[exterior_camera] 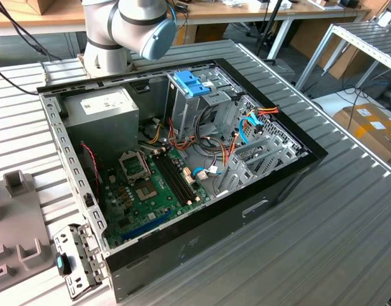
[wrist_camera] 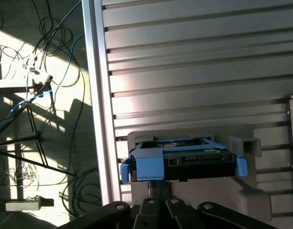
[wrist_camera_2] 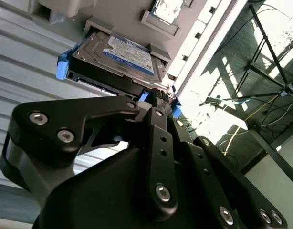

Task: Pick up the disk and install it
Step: 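Reach for the disk, then pick up the disk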

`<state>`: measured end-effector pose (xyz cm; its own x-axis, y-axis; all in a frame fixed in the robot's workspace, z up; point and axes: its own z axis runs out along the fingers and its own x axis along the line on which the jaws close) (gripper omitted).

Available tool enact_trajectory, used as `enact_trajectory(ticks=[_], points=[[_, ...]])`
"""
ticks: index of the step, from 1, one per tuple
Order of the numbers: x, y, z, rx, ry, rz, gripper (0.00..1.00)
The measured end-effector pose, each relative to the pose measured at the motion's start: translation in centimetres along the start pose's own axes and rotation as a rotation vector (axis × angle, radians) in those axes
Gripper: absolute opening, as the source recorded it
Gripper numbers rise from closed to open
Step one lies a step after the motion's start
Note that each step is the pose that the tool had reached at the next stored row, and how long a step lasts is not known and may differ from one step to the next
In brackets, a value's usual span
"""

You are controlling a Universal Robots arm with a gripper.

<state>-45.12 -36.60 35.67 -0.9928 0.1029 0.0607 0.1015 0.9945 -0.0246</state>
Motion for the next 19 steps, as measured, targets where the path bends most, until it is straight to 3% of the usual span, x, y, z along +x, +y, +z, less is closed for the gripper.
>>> enact_trajectory(ticks=[3,9,12,19], points=[[0.01,0.02,0.19,-0.001,-0.012,-0.002,0.11],[0.2,0.93,0.37,-0.0012,-0.0136,-0.003,0.11],[0.79,0.93,0.62,-0.0018,-0.0215,-0.006,0.11],[0.78,0.94,0.75,-0.0018,-0.0244,-0.012,0.11]])
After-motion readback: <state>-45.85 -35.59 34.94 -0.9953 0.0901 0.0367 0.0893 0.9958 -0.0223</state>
